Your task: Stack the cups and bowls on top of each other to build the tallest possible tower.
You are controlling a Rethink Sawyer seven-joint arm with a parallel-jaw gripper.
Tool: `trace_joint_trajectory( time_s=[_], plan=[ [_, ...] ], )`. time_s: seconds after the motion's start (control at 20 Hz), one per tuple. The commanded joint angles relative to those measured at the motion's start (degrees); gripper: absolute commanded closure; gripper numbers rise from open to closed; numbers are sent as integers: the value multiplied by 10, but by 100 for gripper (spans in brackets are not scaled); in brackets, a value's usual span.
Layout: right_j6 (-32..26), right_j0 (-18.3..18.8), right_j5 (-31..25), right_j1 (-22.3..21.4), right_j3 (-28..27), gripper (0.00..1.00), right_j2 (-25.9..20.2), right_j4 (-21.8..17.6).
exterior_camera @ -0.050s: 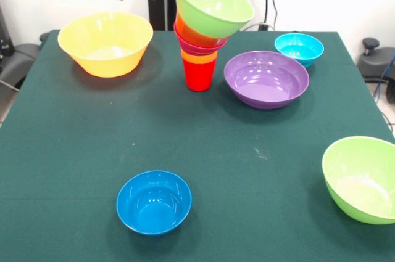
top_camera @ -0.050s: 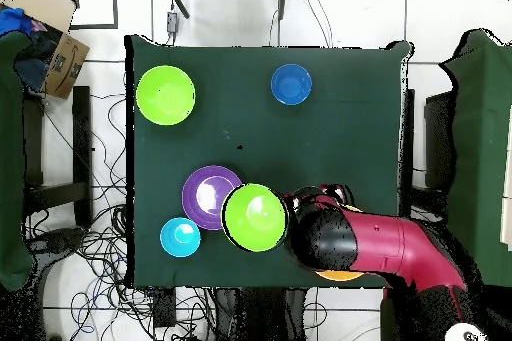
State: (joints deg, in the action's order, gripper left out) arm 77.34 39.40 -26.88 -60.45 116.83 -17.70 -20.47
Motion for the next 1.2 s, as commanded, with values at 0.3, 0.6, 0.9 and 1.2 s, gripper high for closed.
trace_joint_trajectory(
  time_s=[0.3,0.6,0.9,1.2],
  plan=[
    [22,-1,44,54,20,0,-13,-52],
    [15,3,41,55,16,0,-13,-56],
    [7,8,32,53,12,0,-15,-64],
    [-4,18,25,58,5,0,-20,-73]
  ],
)
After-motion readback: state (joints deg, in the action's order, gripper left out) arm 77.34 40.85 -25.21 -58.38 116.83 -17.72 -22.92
